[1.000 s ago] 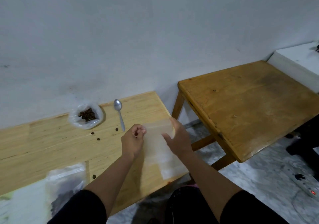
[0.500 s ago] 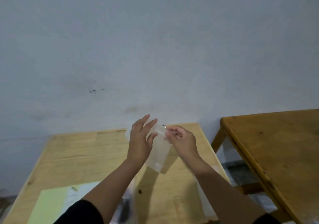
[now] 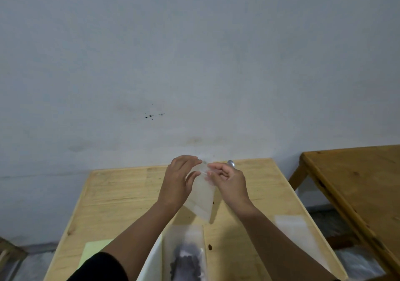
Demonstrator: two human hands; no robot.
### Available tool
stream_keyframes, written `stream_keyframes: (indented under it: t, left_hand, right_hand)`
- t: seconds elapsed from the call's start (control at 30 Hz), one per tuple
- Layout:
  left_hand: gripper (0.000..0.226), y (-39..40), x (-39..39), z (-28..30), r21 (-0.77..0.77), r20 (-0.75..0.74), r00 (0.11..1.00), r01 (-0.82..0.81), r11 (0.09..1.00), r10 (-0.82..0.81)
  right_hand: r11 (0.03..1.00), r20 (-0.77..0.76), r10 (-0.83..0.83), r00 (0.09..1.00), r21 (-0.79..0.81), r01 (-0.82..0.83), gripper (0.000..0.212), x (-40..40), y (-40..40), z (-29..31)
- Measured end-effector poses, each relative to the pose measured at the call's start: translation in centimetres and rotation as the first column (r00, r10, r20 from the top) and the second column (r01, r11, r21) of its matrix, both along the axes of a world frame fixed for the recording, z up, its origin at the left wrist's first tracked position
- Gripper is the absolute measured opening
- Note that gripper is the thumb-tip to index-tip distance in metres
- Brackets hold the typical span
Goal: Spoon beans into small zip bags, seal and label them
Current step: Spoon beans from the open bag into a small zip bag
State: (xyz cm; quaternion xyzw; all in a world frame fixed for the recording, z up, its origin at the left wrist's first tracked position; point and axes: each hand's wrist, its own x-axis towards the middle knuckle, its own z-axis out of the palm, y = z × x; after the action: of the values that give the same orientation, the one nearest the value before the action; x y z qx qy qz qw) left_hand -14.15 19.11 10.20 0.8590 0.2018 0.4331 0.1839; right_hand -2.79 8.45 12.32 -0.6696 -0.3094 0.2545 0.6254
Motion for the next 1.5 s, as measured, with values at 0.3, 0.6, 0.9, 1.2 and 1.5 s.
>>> stream_keyframes:
  t: [0.3,0.6,0.9,1.2,1.5]
  left_hand:
    - [0.02,0.8,0.2,-0.6,-0.009,-0.024,1.0,0.005,1.0,-0.005]
    - [0.019,1.2,2.4,-0.2,0.017,0.03,0.995,-0.098,0.995,0.098]
    - [0.008,1.6,4.2,0.0,-0.011,0.002,0.985,-0.172,0.985,0.172]
    - [0.024,1.6,5.6,0.2,-0.322,0.024,0.967,-0.231,0.918,0.252]
    - [0.015,2.7,6.1,0.2,-0.678,0.018,0.965,-0.179,0.713,0.26]
  right_hand:
    - [0.997,0.095,0.027,0.995,-0.079,-0.019,0.021,0.1,0.8,0.3]
    - [0.996,0.06,-0.07,0.996,-0.047,0.072,0.007,2.4,2.4,0.1]
    - [0.999,-0.064,0.049,0.997,-0.02,-0.05,0.002,4.3,3.1,-0.3]
    - [0.991,0.028,0.1,0.995,-0.088,-0.097,0.008,6.0,3.4,-0.9]
    - [0.98,0.037,0.123,0.992,-0.162,-0.116,0.009,7.0,2.9,-0.9]
